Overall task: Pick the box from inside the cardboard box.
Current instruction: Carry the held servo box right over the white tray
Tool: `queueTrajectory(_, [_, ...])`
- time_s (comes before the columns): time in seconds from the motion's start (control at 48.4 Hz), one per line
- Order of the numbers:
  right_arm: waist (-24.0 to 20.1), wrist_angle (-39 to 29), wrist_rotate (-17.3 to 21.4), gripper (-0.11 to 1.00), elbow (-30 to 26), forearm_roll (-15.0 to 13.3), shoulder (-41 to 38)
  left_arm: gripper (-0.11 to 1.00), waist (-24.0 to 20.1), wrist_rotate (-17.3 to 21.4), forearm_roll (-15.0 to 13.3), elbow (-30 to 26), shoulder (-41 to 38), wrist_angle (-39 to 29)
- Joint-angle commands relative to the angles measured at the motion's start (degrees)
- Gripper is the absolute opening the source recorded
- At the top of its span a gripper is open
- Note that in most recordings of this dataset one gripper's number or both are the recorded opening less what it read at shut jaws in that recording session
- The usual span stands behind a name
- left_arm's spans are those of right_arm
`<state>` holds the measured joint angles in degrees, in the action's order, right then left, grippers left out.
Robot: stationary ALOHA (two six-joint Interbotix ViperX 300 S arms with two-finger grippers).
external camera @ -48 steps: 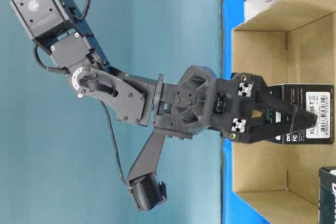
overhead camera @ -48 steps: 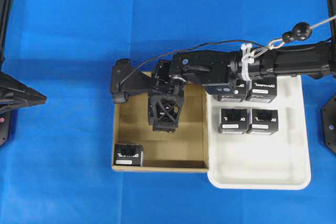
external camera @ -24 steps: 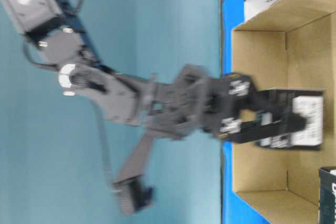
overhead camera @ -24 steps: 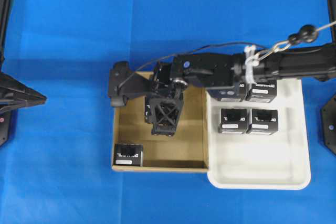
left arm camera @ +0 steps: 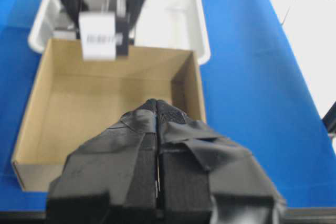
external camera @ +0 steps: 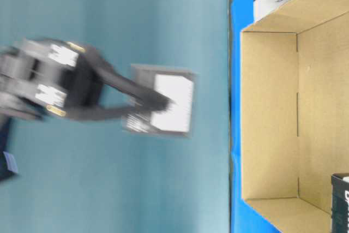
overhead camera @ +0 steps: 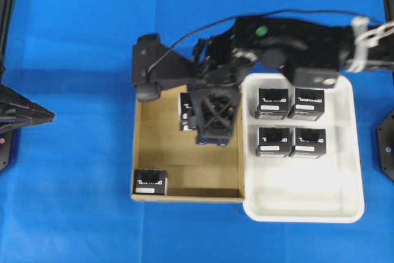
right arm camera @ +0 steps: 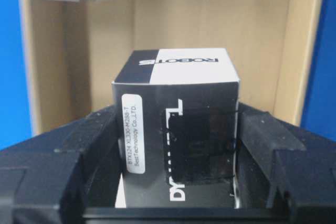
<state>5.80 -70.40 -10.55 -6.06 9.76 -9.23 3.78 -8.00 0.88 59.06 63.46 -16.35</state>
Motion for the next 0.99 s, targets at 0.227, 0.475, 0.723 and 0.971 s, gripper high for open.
queueTrajectory(0.227, [-0.26,-10.20,3.60,0.62,-5.71,0.09,6.94,-0.06,0.09,-2.20,0.18,-1.85,-0.09,0.35])
queueTrajectory(0.475, [-1.49,-12.22,6.68,0.62,-5.45,-0.09,13.18,-0.06,0.09,-2.99,0.09,-1.85,-0.09,0.35])
queueTrajectory(0.723, [-2.02,-14.68,8.61,0.62,-3.43,-0.44,17.49,-0.06,0.09,-2.99,0.18,-1.76,-0.09,-0.62])
queueTrajectory(0.971, [-3.60,-10.37,8.96,0.62,6.94,-0.35,20.13,-0.06,0.09,-2.72,0.18,-1.58,-0.09,-0.97])
